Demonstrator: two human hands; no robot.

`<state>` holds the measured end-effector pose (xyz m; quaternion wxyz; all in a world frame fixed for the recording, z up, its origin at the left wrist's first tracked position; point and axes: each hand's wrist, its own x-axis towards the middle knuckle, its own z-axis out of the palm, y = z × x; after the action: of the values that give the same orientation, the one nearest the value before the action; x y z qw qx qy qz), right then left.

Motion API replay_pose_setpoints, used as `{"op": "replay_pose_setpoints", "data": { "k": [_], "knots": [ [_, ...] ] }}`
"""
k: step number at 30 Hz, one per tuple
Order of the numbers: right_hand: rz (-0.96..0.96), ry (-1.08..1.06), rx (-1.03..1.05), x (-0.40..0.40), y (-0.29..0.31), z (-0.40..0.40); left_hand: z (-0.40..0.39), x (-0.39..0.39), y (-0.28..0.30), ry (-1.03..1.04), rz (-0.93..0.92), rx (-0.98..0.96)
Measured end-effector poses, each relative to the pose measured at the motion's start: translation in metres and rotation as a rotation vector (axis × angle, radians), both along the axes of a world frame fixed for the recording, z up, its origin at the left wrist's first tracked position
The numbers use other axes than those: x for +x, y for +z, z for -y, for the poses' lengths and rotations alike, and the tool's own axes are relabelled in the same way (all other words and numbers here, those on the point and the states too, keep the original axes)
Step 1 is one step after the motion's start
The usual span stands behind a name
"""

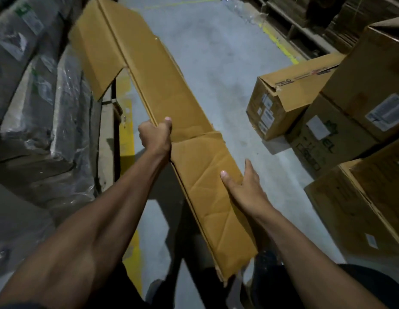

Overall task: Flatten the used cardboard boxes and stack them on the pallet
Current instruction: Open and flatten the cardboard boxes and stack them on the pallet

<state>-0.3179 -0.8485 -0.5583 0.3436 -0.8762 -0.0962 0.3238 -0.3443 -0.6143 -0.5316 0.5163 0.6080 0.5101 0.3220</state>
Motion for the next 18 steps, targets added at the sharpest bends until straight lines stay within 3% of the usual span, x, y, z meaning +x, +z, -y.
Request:
{"op": "replay_pose_setpoints", "data": {
  "k": [3, 7, 9, 11, 14, 16, 18],
  "knots": [
    [-0.106, -0.111, -0.016, 0.001, -0.013, 0.005, -0.012, 0.008, 0.005, 0.064, 0.076, -0.092],
    [-0.061, -0.222, -0.193, 0.001, -0.016, 0.018, -0.024, 0.013, 0.006, 0.115, 0.222, -0.256],
    [-0.044, -0.368, -0.148, -0.002, -0.015, 0.025, -0.029, 0.017, 0.005, 0.127, 0.272, -0.313],
    [-0.100, -0.591, 0.028, -0.005, -0.018, 0.029, -0.031, 0.020, 0.007, 0.133, 0.318, -0.356],
    [-0.391, -0.964, 0.439, -0.008, -0.028, 0.031, -0.032, 0.025, 0.005, 0.125, 0.343, -0.407],
    [-0.582, -1.048, 0.649, -0.008, -0.026, 0.030, -0.037, 0.027, 0.003, 0.120, 0.353, -0.431],
    [-0.625, -1.060, 0.771, -0.005, -0.020, 0.026, -0.045, 0.032, 0.003, 0.126, 0.387, -0.459]
  ]
}}
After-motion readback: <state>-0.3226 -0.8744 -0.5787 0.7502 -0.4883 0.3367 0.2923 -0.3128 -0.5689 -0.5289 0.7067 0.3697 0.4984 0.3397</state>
